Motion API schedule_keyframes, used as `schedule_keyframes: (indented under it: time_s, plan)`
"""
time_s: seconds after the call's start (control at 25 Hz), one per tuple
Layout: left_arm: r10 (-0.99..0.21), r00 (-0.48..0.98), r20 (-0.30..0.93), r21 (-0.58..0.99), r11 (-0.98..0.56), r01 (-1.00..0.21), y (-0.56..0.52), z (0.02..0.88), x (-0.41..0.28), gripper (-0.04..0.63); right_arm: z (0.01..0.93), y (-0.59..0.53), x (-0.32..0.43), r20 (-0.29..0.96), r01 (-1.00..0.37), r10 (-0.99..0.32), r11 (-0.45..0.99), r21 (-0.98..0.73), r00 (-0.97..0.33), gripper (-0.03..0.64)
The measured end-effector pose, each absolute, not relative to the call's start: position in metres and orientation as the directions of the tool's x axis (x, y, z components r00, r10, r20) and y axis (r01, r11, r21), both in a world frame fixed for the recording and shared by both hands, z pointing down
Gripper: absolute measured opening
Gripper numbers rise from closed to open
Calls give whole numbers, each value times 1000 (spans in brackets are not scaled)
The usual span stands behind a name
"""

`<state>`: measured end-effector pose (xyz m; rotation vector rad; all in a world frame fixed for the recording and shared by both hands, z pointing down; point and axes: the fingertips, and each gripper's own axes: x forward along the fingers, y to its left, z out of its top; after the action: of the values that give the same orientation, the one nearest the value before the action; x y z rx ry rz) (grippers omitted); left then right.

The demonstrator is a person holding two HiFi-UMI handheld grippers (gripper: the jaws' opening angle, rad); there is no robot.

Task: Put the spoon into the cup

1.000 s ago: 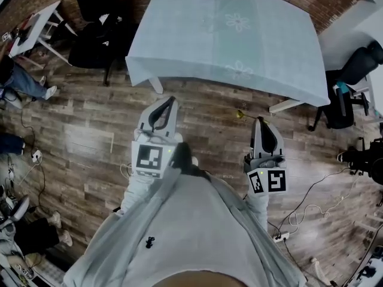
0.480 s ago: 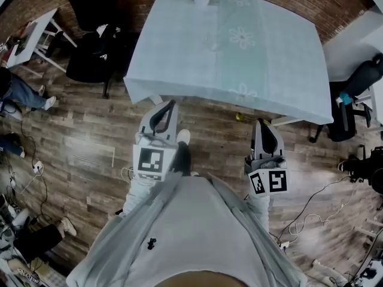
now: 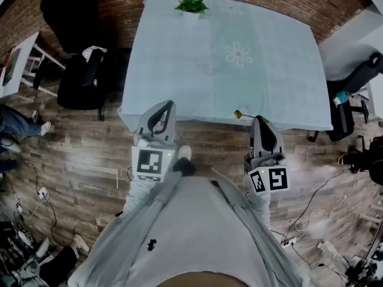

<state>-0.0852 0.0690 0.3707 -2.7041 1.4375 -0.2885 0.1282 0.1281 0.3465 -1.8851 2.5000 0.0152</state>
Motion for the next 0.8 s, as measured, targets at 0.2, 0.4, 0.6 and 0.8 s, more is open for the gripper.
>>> schedule_keyframes:
  time_s: [0.2, 0.4, 0.6, 0.8]
  plan:
    - [-800, 581, 149, -139, -599, -789, 29, 375, -83, 18, 348, 98, 128, 1, -973, -973, 233, -5, -233, 20]
    - [-785, 594, 178, -104, -615, -782, 10, 385, -82, 18, 359, 83, 124, 45, -976, -975, 216, -23, -217, 19]
    - [-778, 592, 210, -80, -617, -783, -8, 399, -76, 18, 369, 61, 132, 73, -976, -974, 213, -36, -216, 20]
    - [-790, 576, 212, -96, -603, -792, -38, 404, -69, 18, 375, 26, 139, 71, -970, -968, 239, -46, -242, 20]
